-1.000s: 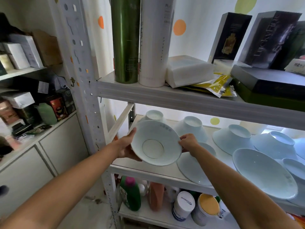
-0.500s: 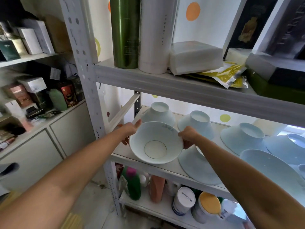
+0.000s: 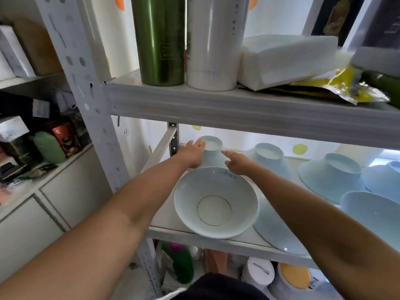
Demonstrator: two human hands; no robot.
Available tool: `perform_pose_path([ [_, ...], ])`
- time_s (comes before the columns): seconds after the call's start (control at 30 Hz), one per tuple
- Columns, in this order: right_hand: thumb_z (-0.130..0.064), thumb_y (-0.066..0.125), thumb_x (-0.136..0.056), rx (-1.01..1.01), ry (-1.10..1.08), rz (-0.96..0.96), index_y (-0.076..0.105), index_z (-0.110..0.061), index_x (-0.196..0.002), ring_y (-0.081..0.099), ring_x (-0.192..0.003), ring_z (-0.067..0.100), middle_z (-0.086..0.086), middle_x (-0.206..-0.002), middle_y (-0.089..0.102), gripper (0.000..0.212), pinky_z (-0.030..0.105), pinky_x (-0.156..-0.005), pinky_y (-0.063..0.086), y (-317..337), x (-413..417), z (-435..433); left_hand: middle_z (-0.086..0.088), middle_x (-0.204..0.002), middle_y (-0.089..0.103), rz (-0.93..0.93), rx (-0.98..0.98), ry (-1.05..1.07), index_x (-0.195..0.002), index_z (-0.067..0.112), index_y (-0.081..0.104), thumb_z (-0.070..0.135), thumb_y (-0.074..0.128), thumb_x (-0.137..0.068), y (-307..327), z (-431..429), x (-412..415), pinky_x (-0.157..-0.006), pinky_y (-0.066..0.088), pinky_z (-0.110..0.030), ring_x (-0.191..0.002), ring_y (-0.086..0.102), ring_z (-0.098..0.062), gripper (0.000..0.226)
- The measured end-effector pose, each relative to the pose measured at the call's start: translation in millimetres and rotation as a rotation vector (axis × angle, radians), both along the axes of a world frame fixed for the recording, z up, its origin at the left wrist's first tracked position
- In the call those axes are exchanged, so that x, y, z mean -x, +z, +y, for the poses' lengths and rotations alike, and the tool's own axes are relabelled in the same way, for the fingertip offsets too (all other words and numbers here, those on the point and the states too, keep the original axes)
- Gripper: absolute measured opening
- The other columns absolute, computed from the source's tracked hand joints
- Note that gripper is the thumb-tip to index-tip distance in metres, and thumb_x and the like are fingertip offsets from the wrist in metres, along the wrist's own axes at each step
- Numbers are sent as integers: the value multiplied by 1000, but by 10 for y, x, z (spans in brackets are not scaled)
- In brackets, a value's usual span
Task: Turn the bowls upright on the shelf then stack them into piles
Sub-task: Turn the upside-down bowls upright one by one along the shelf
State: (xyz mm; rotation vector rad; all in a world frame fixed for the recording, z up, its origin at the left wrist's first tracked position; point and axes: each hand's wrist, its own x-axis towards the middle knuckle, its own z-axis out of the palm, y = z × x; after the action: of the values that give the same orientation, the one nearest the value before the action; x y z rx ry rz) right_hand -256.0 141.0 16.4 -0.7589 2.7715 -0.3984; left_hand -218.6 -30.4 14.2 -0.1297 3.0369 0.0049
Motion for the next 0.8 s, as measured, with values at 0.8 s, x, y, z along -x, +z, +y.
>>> perform_pose_path([
  [0.8, -28, 71, -82, 392, -506, -262, 36, 3, -135, 54, -111, 30, 16, -127, 54, 70, 37, -92, 47, -72, 107, -91, -17, -106, 66, 279, -476, 12, -85, 1, 64, 4, 67, -80, 116, -60, 567, -83, 47, -33, -97, 61, -31, 7],
])
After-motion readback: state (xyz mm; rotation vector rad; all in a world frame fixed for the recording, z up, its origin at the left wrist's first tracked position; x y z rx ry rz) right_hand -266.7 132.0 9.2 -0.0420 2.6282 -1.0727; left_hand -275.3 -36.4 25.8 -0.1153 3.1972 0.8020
